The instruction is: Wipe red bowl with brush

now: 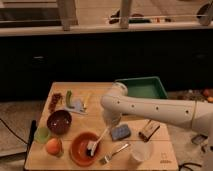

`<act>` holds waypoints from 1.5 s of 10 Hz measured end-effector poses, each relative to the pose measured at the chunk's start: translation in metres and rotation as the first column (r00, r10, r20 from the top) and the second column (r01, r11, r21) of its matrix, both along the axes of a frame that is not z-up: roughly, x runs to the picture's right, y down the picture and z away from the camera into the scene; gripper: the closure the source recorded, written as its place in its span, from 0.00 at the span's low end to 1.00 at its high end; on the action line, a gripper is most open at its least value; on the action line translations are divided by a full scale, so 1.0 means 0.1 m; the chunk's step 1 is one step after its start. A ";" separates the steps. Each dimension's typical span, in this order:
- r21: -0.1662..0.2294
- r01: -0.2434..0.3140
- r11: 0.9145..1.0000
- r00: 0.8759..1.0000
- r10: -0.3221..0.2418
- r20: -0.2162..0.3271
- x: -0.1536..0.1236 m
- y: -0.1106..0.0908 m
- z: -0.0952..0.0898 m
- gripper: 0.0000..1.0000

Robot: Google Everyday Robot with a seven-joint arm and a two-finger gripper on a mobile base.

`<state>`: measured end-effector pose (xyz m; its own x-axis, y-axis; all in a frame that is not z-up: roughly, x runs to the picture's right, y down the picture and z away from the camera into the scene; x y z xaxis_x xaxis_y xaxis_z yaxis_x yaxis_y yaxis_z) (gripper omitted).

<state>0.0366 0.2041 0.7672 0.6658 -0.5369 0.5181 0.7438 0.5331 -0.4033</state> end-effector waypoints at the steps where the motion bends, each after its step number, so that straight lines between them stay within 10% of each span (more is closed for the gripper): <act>1: 0.008 -0.007 1.000 1.000 0.007 -0.009 0.02 -0.07 0.01 1.00; 9: 0.049 0.101 0.994 0.988 -0.106 0.110 -0.81 -0.17 -0.11 1.00; 15: 0.022 0.034 0.999 0.997 -0.035 0.069 -0.25 0.10 -0.20 1.00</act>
